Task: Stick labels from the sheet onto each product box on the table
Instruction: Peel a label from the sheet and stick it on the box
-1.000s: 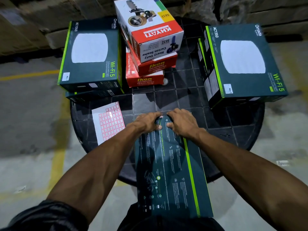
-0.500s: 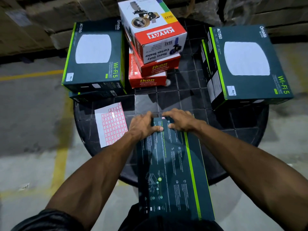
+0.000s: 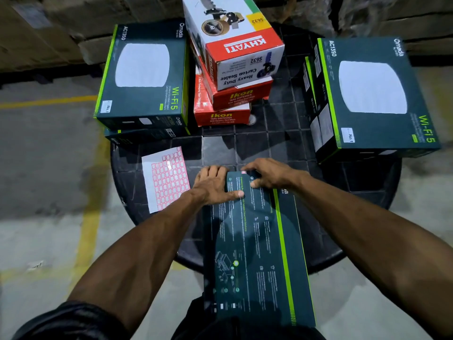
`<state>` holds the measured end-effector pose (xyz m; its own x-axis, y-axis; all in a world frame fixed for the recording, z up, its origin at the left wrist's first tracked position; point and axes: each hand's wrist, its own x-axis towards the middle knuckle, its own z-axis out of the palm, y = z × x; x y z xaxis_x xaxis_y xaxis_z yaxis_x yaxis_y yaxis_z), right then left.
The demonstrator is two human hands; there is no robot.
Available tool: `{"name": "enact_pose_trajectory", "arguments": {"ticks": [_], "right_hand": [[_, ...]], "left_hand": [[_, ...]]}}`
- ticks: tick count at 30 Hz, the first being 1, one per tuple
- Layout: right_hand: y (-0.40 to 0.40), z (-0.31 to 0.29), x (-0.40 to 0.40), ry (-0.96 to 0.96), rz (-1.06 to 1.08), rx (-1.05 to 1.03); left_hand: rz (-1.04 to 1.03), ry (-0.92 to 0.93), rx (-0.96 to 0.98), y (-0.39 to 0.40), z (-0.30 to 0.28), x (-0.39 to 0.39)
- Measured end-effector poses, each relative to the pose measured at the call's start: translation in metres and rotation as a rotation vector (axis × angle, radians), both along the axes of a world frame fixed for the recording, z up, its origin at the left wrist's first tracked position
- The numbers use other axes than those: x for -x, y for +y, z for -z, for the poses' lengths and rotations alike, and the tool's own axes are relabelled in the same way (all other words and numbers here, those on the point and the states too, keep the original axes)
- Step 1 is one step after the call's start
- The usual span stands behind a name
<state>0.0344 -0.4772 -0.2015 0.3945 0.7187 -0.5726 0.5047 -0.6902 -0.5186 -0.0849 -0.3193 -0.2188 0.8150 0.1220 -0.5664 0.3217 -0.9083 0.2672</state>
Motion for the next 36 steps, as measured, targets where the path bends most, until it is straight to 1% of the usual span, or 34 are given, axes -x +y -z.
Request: {"name": "enact_pose_trajectory", "arguments": {"ticks": [2,7,10,13,18,22,24,28,31,33,36], "right_hand": [[0.0013,-0.001,-0.0019,-0.013,-0.002,0.015],[0.0018,-0.0011,-0.0022,-0.128,0.002,0.032],[0.0038,-0.0028,-0.0018,-0.119,-0.066,0.037],[0.006,-0.0065,-0.0032,-0.079,-0.073,0.06],[0.0027,-0.0033,-0.0033,-0.19,-0.053,0.064],[0.0041,-0.0052,-0.0019,-0.12,-0.12,0.031],[0.0073,-0.0074,-0.0039,-0.096,-0.12,0.052],[0.0049,-0.0045,-0.0048,-0.157,-0.103,0.052],[0.0018,-0.0044,-0.0016,-0.116,-0.122,0.003],[0.0037,-0.0068,-0.0029,-0.093,-0.158,0.008],[0.0062,-0.0075,-0.006,-0.131,-0.143,0.047]], "left_hand": [[0.002,-0.012,-0.006,-0.0003,0.0017,0.0008],[0.005,-0.031,-0.015,-0.0014,0.0054,0.0017],[0.002,-0.038,-0.016,-0.0009,0.0068,0.0015],[-0.008,-0.038,-0.011,-0.0004,0.0072,0.0019],[-0.012,-0.035,-0.014,-0.0002,0.0085,0.002],[-0.013,-0.028,-0.013,0.0004,0.0092,0.0017],[-0.016,-0.02,-0.009,-0.0004,0.0085,0.0015],[-0.027,-0.007,-0.006,-0.0026,0.0037,0.0012],[-0.029,-0.01,-0.004,-0.0029,0.0025,0.0014],[-0.026,-0.008,-0.005,-0.0026,0.0027,0.0015],[-0.023,-0.007,-0.006,-0.003,0.0029,0.0018]]}}
